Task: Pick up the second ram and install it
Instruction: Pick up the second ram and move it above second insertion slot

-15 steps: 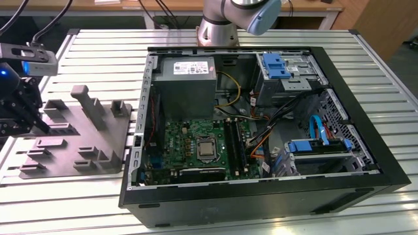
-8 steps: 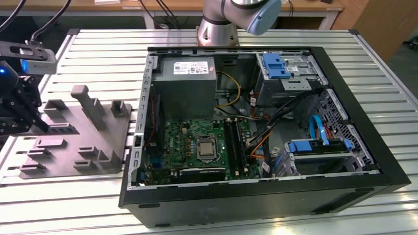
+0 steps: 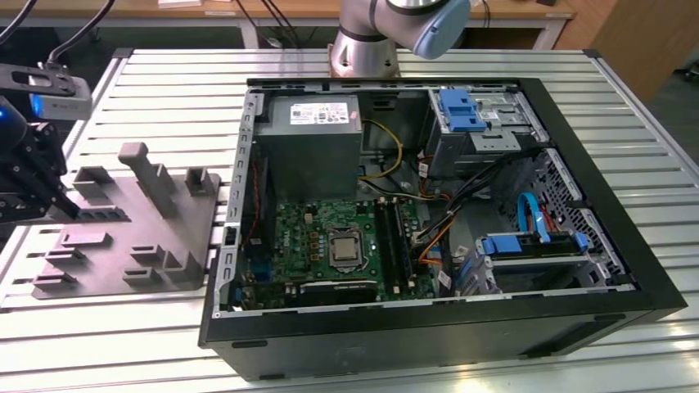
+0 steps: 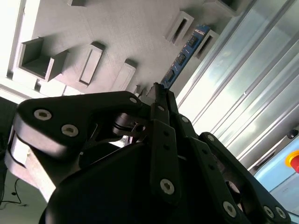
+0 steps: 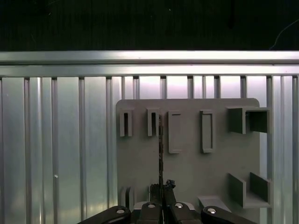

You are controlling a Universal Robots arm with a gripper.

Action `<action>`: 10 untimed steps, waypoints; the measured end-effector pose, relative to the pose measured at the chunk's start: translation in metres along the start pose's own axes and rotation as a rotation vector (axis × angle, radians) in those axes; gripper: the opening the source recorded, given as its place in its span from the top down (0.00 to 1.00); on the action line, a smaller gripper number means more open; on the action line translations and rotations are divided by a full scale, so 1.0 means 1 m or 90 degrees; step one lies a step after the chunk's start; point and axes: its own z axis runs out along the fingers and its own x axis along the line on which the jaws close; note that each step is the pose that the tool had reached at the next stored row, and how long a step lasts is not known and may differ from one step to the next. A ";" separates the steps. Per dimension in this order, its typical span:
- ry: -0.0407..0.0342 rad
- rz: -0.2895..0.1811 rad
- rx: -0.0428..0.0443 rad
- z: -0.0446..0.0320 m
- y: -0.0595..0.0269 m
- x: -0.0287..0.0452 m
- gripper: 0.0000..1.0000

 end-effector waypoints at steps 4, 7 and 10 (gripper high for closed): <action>-0.0007 0.000 0.0000 -0.0034 0.0000 -0.0001 0.86; -0.0012 0.000 -0.0001 -0.0060 -0.0001 -0.0002 0.86; -0.0016 0.000 0.0000 -0.0081 -0.0002 -0.0002 0.86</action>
